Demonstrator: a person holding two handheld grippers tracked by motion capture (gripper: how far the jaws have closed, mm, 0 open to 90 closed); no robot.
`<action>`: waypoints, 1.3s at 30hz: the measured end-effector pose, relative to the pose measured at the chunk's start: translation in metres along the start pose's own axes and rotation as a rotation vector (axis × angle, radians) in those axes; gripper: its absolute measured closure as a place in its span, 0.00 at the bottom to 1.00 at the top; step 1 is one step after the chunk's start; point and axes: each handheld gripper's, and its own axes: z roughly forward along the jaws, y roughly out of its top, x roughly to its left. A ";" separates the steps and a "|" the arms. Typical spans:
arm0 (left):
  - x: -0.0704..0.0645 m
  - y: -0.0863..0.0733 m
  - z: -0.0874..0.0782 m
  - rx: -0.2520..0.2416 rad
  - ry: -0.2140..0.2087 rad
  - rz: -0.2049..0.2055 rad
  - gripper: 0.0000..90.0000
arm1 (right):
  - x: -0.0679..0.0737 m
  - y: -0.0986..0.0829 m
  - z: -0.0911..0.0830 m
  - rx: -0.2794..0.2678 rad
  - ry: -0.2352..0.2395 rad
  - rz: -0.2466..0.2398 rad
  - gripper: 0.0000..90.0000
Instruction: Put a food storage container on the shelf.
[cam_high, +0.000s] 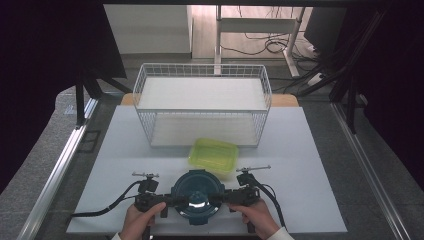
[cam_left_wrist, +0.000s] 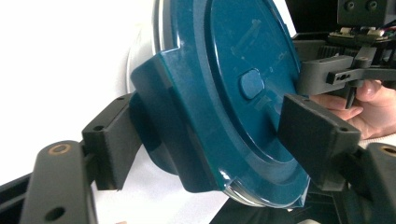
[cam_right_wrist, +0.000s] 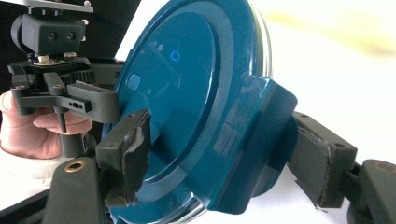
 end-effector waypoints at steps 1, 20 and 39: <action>0.000 0.000 0.000 0.000 0.000 0.000 0.27 | 0.000 0.000 0.000 0.000 0.000 0.000 0.30; -0.003 -0.004 -0.003 -0.039 0.007 -0.027 0.32 | -0.003 -0.003 -0.007 -0.030 0.024 0.069 0.39; -0.007 -0.008 -0.006 -0.078 0.018 -0.052 0.37 | 0.001 -0.007 -0.011 -0.055 0.009 0.090 0.42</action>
